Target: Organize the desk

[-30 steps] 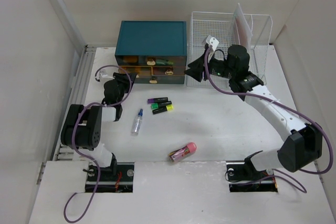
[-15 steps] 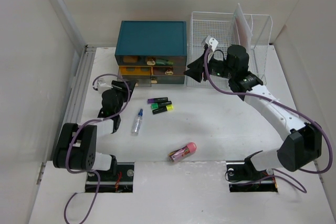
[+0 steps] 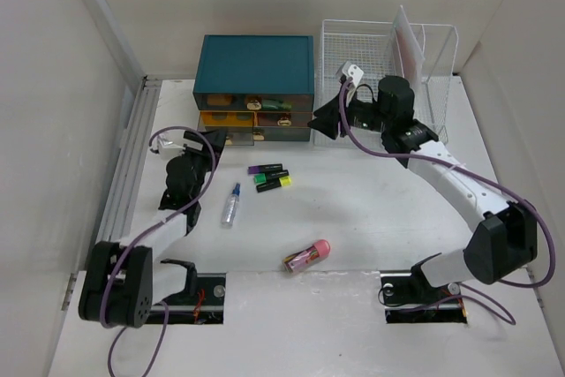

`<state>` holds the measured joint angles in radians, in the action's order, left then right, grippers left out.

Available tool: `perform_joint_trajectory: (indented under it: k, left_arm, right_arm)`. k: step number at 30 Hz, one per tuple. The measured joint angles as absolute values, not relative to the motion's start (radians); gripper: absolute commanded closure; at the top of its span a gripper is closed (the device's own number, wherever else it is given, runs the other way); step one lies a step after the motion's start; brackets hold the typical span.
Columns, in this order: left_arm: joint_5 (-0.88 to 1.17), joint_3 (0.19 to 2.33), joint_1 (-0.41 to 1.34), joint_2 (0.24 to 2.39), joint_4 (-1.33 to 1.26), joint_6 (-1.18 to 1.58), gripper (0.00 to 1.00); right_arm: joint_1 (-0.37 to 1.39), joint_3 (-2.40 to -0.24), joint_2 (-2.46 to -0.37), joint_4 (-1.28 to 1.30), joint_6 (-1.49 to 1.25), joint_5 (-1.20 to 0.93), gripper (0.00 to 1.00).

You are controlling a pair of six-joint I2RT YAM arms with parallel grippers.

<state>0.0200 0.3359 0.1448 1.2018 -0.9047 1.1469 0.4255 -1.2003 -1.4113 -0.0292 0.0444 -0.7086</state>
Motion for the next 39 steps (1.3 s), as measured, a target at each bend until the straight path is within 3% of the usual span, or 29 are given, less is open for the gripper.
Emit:
perform_joint_trajectory:
  k: [7,12,39]
  left_arm:
    - [-0.024,0.303,0.250,1.002,-0.846,1.146,0.23]
    - [-0.083,0.302,0.333,1.003,-0.827,1.151,0.24]
    - [-0.484,0.709,0.714,1.598,-0.920,1.055,0.34]
  right_arm:
    - [0.426,-1.198,-1.419,-0.030,0.046,-0.714,0.53]
    - [0.426,-1.195,-1.428,-0.029,0.059,-0.708,0.53]
    - [0.358,-1.194,-1.403,-0.029,0.104,-0.654,0.52]
